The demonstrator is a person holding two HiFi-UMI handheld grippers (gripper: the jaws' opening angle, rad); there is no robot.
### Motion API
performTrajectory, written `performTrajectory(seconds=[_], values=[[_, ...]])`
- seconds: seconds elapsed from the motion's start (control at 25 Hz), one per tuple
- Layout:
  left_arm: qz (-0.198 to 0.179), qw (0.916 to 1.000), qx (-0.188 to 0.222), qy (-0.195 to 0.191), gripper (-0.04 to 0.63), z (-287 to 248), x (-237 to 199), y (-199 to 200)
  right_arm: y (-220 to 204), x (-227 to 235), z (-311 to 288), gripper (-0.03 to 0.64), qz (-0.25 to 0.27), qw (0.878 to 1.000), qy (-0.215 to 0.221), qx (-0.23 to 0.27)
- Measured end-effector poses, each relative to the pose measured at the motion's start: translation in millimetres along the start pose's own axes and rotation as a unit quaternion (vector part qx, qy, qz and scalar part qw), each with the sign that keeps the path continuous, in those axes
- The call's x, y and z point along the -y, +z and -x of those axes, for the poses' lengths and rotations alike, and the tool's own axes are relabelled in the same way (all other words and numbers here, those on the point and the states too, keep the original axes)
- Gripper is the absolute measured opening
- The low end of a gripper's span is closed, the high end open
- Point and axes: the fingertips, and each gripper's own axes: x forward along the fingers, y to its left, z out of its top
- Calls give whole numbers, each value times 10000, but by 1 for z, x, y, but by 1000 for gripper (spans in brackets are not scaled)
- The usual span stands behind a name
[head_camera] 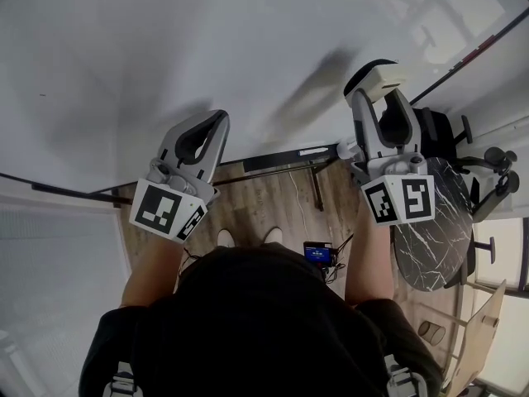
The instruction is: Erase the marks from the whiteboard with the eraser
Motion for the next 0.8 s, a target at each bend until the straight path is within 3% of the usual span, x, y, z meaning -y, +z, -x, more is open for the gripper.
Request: performTrajectory(seconds=[0.28,0.8], values=[[-41,9997,-70,-209,6,6,9,-19,-36,-38,13,224,-78,9976,656,-199],[35,9984,-216,-515,6,20,29,-59,-101,-97,34,222,-510,9885,1276,-625]])
